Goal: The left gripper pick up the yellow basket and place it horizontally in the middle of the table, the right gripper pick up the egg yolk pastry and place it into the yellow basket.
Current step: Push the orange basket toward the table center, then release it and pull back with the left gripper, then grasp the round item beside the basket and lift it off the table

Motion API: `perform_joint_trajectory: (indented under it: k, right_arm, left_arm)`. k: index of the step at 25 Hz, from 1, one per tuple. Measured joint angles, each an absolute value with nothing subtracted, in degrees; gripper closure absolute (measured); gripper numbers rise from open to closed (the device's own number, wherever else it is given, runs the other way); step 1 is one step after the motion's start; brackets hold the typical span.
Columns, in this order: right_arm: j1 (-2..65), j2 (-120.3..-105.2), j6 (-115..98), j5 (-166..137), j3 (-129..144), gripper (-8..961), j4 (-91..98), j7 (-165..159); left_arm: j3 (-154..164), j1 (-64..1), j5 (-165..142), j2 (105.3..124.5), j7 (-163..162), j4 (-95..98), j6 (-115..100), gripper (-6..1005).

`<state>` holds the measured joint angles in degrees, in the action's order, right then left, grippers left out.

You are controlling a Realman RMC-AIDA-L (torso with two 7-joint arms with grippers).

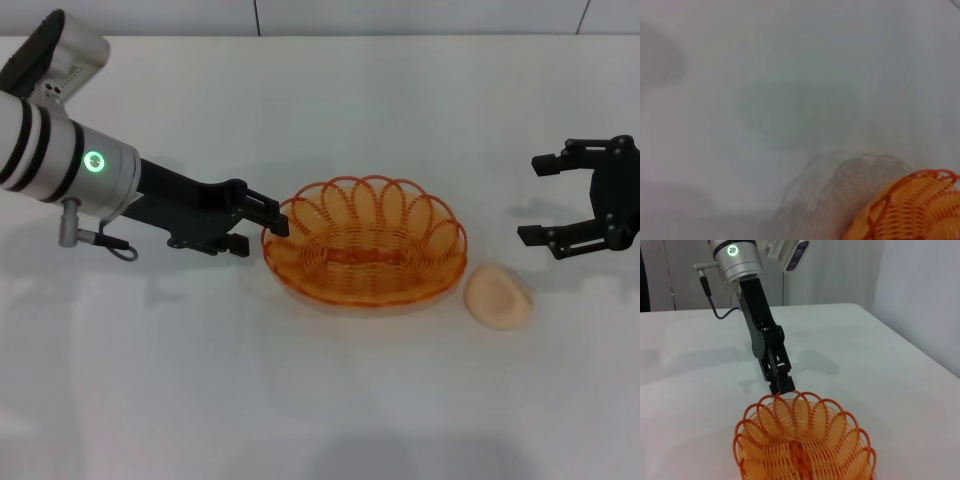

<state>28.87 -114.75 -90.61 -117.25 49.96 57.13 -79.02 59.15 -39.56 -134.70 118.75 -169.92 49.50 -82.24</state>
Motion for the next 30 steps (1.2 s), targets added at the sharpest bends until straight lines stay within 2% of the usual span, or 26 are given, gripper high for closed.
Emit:
perform_joint_trajectory:
  k: [3, 7, 8, 11, 16, 21, 27, 30]
  right_arm:
    - [28.60, -114.77, -90.61, -117.24, 50.10, 84, 57.12, -79.03]
    - [28.48, -114.81, -90.65, -117.22, 50.11, 84, 57.12, -79.27]
    - [28.43, -114.83, -90.70, -117.21, 50.04, 84, 57.12, -79.35]
    - [28.29, -114.85, -90.89, -116.95, 49.95, 85, 57.12, -79.60]
    - [27.79, -114.98, -91.14, -116.73, 49.89, 85, 57.70, -81.14]
    - [26.68, -115.14, -91.58, -116.64, 49.85, 85, 58.60, -82.49]
    - [25.46, -115.13, -93.20, -115.78, 49.83, 85, 58.72, -83.33]
    - [24.42, -115.13, -93.53, -115.31, 49.83, 85, 59.16, -83.46]
  left_arm:
    - [59.14, -39.58, -135.41, 118.58, -169.50, 49.85, -82.96, 414]
    - [59.01, -39.57, -135.46, 118.36, -168.82, 49.98, -83.28, 229]
    - [58.77, -39.30, -135.09, 117.67, -167.06, 50.38, -83.81, 183]
    - [58.59, -38.63, -134.96, 117.37, -165.07, 51.99, -84.69, 182]
    - [56.84, -33.67, -130.99, 117.50, -155.54, 60.73, -87.25, 182]
    - [55.19, -25.85, -117.83, 116.70, -129.40, 64.66, -89.40, 183]
    - [49.02, -20.41, -110.94, 116.67, -106.52, 63.93, -93.91, 184]
    - [46.32, -19.52, -110.09, 115.52, -96.09, 60.74, -99.91, 184]
